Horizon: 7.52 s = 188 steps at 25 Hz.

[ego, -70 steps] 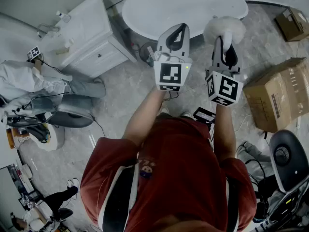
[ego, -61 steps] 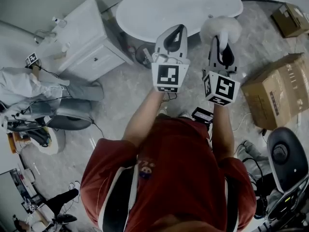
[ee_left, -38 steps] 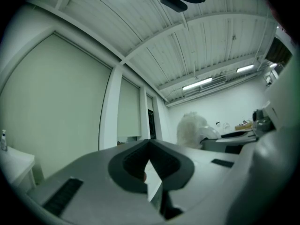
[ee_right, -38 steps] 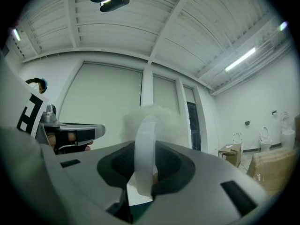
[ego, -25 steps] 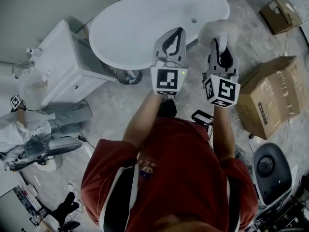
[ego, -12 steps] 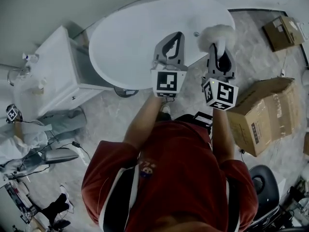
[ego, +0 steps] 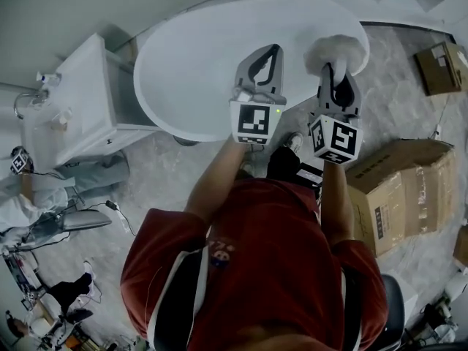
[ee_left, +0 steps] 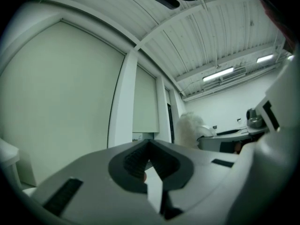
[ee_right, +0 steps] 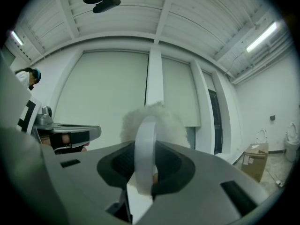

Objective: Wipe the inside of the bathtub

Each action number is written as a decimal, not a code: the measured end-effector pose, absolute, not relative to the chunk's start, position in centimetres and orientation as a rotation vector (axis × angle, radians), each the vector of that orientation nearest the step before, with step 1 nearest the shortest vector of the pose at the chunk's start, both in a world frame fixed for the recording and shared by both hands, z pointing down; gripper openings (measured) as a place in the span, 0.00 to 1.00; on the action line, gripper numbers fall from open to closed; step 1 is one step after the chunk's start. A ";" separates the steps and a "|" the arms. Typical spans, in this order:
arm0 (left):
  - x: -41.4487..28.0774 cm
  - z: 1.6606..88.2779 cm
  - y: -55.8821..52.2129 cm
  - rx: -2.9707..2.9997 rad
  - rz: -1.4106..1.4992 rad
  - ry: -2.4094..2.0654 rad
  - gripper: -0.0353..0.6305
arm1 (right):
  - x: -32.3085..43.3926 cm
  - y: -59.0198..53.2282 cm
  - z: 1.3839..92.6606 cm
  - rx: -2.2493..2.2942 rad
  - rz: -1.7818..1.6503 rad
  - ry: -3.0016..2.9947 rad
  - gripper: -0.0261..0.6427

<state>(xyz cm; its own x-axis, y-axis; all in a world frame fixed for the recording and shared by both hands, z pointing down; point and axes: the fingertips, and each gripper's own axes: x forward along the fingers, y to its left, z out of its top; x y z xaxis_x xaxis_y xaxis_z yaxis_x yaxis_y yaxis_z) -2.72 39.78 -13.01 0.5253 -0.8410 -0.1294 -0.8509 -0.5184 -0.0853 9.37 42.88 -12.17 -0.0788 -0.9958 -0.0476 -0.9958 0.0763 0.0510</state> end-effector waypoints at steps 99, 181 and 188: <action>20.9 47.8 -13.4 -2.455 -0.188 2.210 0.08 | 32.4 -19.1 63.6 -1.990 -0.575 2.877 0.18; -28.6 56.4 4.0 -2.048 -0.142 2.713 0.08 | -24.3 -6.6 73.3 -1.340 -0.704 3.361 0.18; -27.7 51.9 2.9 -2.114 -0.169 2.652 0.08 | -21.9 -6.1 66.6 -1.385 -0.704 3.270 0.18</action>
<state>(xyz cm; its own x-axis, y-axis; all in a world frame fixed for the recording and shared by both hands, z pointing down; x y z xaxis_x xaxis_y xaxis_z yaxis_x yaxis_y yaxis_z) -27.66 2.87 51.87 -0.2051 -0.9442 0.2578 -0.9693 0.2324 0.0801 -21.94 -6.08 66.63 -0.6112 -0.5626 0.5568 -0.7419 0.6523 -0.1552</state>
